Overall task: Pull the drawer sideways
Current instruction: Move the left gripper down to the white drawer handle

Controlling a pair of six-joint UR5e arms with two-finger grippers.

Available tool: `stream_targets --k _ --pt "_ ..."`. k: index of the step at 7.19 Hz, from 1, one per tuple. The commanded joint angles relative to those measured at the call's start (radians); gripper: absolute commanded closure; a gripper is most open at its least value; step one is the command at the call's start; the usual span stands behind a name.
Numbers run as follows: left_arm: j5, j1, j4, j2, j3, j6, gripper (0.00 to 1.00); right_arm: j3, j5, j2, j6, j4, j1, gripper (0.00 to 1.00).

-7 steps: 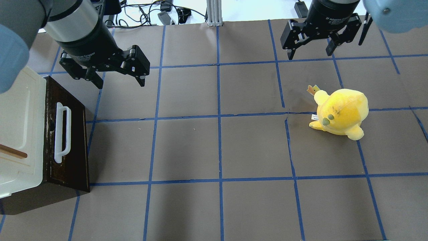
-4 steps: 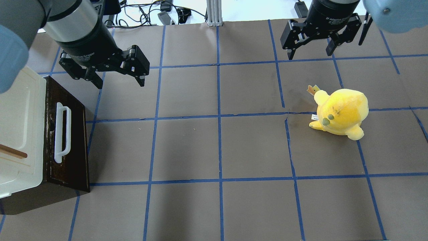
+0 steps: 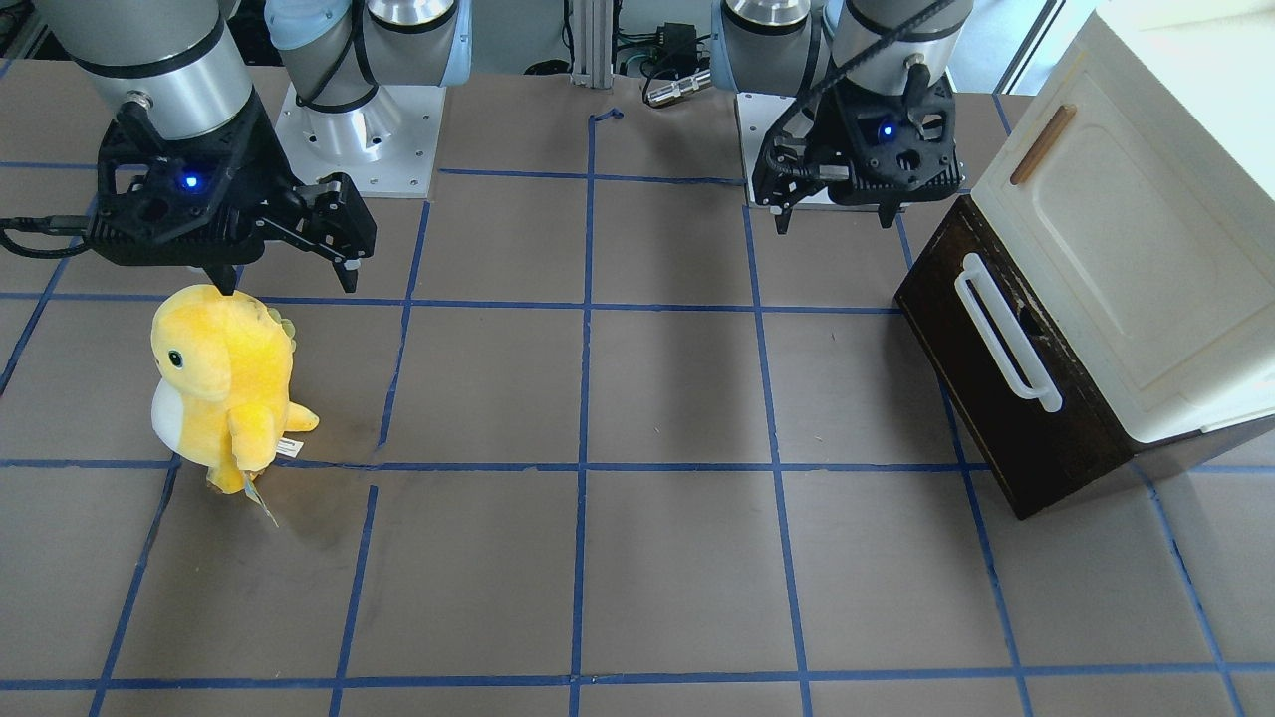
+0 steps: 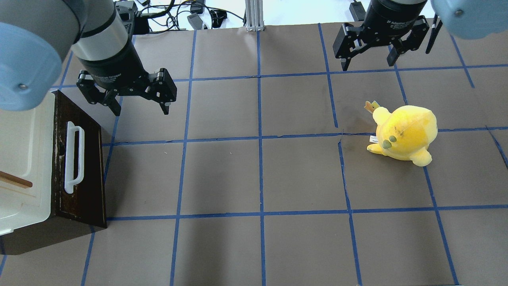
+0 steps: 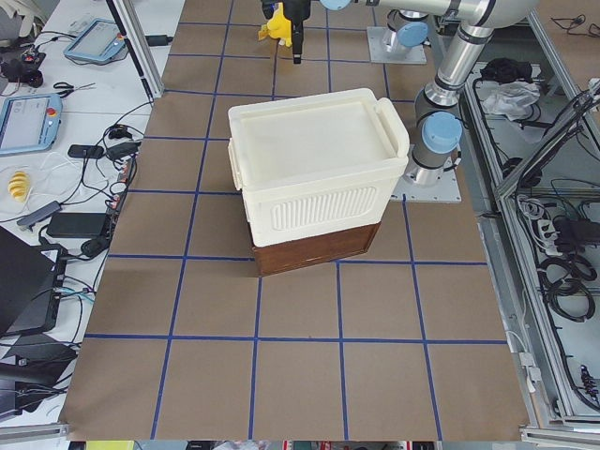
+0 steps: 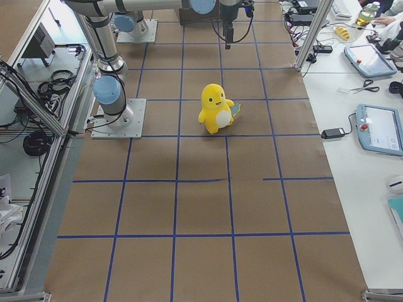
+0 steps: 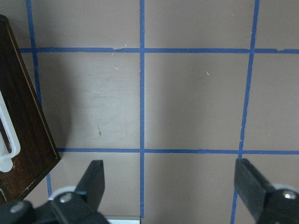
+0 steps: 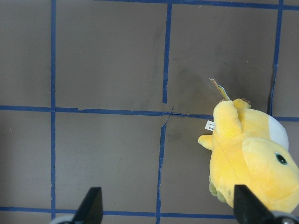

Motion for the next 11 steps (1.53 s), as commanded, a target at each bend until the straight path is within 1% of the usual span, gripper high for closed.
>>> stream_targets --k 1,2,3,4,6,7,8,9,10,11 --pt "0.132 -0.017 -0.004 -0.035 -0.081 -0.172 0.0 0.0 0.0 0.0 0.0 0.0 0.0 0.0" --pt "0.29 -0.061 -0.005 -0.077 -0.108 -0.23 0.0 0.0 0.0 0.0 0.0 0.0 0.0 0.0" --pt "0.398 -0.101 -0.004 -0.117 -0.136 -0.273 0.0 0.0 0.0 0.0 0.0 0.0 0.0 0.0" --pt "0.505 -0.113 -0.008 -0.16 -0.162 -0.301 0.0 0.0 0.0 0.0 0.0 0.0 0.0 0.0" --pt "0.761 -0.117 -0.012 -0.214 -0.267 -0.292 0.0 0.0 0.0 0.0 0.0 0.0 0.0 0.0" --pt "0.855 -0.117 -0.01 -0.243 -0.291 -0.301 0.0 0.0 0.0 0.0 0.0 0.0 0.0 0.0" --pt "0.894 -0.114 -0.012 -0.277 -0.286 -0.295 0.0 0.0 0.0 0.0 0.0 0.0 0.0 0.0" --pt "0.902 -0.112 -0.012 -0.312 -0.285 -0.303 0.0 0.0 0.0 0.0 0.0 0.0 0.0 0.0" --pt "0.953 -0.106 -0.012 -0.335 -0.285 -0.305 0.0 0.0 0.0 0.0 -0.001 0.0 0.0 0.0" --pt "0.966 -0.098 -0.012 -0.354 -0.285 -0.303 0.0 0.0 0.0 0.0 0.0 0.0 0.0 0.0"
